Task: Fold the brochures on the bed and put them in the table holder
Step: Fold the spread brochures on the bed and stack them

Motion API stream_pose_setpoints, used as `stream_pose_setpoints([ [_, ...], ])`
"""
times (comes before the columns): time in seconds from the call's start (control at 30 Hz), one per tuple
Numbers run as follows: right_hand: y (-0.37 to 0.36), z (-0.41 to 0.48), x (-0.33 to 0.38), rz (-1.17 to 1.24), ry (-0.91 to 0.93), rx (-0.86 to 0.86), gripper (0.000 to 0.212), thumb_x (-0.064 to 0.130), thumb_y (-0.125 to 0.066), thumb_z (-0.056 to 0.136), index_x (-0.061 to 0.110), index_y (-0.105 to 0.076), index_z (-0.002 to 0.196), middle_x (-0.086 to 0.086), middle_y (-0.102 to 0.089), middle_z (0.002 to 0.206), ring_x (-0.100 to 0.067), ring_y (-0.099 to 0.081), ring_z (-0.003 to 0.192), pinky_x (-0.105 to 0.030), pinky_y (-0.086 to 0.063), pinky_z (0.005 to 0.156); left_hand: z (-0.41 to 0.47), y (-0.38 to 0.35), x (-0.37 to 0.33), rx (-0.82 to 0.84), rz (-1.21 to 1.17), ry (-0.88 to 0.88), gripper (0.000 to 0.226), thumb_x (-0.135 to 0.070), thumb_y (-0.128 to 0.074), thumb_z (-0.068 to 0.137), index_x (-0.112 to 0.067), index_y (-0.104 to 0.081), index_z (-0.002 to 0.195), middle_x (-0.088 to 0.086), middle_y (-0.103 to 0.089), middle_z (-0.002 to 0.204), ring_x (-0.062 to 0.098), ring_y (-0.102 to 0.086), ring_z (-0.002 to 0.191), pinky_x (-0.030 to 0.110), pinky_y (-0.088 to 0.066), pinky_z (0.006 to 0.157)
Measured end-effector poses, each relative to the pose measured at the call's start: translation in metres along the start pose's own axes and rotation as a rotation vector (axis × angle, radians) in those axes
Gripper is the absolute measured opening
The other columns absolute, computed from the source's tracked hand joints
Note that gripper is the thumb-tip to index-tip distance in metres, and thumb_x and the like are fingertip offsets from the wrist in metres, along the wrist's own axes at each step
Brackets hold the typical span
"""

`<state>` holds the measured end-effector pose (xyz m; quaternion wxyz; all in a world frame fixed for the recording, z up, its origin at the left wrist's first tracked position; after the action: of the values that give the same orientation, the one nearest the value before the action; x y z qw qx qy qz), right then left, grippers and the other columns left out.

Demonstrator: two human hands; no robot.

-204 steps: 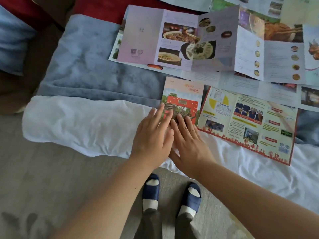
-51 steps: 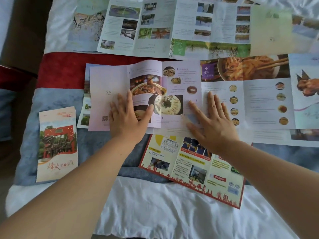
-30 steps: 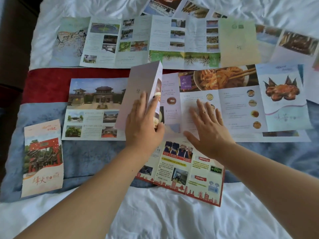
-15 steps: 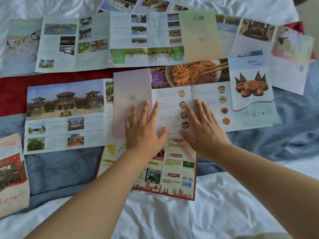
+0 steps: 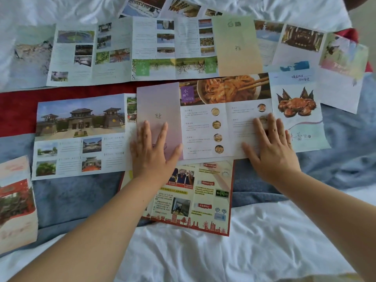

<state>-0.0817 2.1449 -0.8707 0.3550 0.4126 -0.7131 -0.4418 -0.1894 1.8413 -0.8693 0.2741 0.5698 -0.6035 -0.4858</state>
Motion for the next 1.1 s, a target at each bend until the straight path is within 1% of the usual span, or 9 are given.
stream_pose_setpoints([
  [0.13,-0.007,0.000,0.000,0.020,0.019,0.007,0.078,0.073,-0.014,0.099,0.038,0.018,0.160,0.000,0.030,0.168,-0.023,0.025,0.155,-0.043,0.009,0.127,0.004,-0.008,-0.008,-0.023,0.045,0.050,0.095,-0.092,-0.008,0.081,-0.042,0.020,0.156,0.008,0.035,0.163,0.031,0.034,0.150,0.055,0.016,0.122],
  [0.27,-0.014,-0.001,0.002,0.033,0.008,-0.005,0.078,0.074,-0.013,0.099,0.036,0.016,0.162,0.000,0.028,0.168,-0.022,0.024,0.156,-0.042,0.010,0.127,0.004,-0.014,-0.017,-0.048,-0.011,0.066,0.103,-0.096,-0.007,0.075,-0.039,0.019,0.157,0.010,0.030,0.165,0.033,0.030,0.151,0.057,0.014,0.122],
  [0.43,-0.017,-0.002,0.005,0.041,0.019,-0.008,0.077,0.074,-0.011,0.099,0.038,0.016,0.161,0.000,0.028,0.169,-0.023,0.023,0.156,-0.043,0.009,0.127,0.000,-0.015,-0.033,-0.066,-0.130,-0.056,0.099,-0.092,-0.017,0.080,-0.040,0.020,0.156,0.006,0.020,0.169,0.026,0.022,0.155,0.055,0.009,0.124],
  [0.5,-0.015,-0.003,0.005,0.040,0.027,-0.001,0.077,0.074,-0.010,0.099,0.038,0.018,0.161,0.001,0.029,0.168,-0.022,0.024,0.156,-0.042,0.010,0.127,-0.002,-0.014,-0.044,-0.067,-0.162,-0.089,0.099,-0.089,-0.022,0.080,-0.041,0.022,0.155,0.004,0.021,0.169,0.025,0.021,0.155,0.055,0.009,0.125],
  [0.6,-0.012,-0.004,0.004,0.027,0.039,0.006,0.078,0.075,-0.012,0.098,0.040,0.020,0.160,0.002,0.031,0.168,-0.020,0.030,0.153,-0.041,0.011,0.126,-0.003,-0.011,-0.063,-0.072,-0.170,-0.133,0.101,-0.087,-0.024,0.080,-0.038,0.019,0.156,0.000,0.021,0.169,0.025,0.020,0.155,0.056,0.011,0.124],
  [0.77,-0.005,-0.009,-0.005,-0.033,0.041,0.019,0.077,0.080,-0.008,0.094,0.047,0.023,0.156,-0.002,0.035,0.166,-0.024,0.040,0.149,-0.049,0.010,0.126,-0.003,-0.009,-0.092,-0.038,-0.181,-0.204,0.104,-0.085,-0.025,0.080,-0.033,0.024,0.156,-0.011,0.028,0.166,0.023,0.023,0.154,0.058,0.012,0.122],
  [0.9,0.003,-0.014,-0.025,-0.084,0.018,-0.035,0.076,0.082,-0.005,0.092,0.050,0.021,0.156,-0.009,0.030,0.167,-0.031,0.033,0.152,-0.054,0.007,0.127,-0.001,-0.014,-0.116,-0.033,-0.178,-0.204,0.104,-0.083,-0.021,0.081,-0.029,0.027,0.156,-0.006,0.029,0.166,0.022,0.022,0.155,0.056,0.004,0.126],
  [0.97,0.005,-0.017,-0.039,-0.080,-0.008,-0.043,0.076,0.082,-0.005,0.092,0.050,0.020,0.157,-0.008,0.025,0.169,-0.033,0.026,0.154,-0.056,0.002,0.127,-0.001,-0.018,-0.128,-0.027,-0.188,-0.188,0.104,-0.083,-0.019,0.081,-0.028,0.029,0.155,-0.004,0.030,0.166,0.023,0.021,0.155,0.055,0.004,0.126],
  [1.1,0.007,-0.021,-0.064,-0.069,-0.087,-0.047,0.077,0.084,-0.003,0.090,0.051,0.018,0.157,-0.009,0.023,0.170,-0.037,0.023,0.155,-0.057,-0.002,0.127,0.003,-0.025,-0.148,-0.039,-0.146,-0.187,0.102,-0.083,-0.016,0.081,-0.028,0.033,0.153,-0.001,0.029,0.166,0.027,0.018,0.156,0.055,0.004,0.126],
])
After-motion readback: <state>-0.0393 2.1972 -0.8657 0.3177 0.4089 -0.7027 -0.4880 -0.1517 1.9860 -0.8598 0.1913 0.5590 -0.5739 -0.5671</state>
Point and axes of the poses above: each hand's wrist, its own z-axis towards the middle knuckle, its own y-axis out of the back of the hand, x = y × z, the point moved 3 cm from there along z, towards the middle knuckle
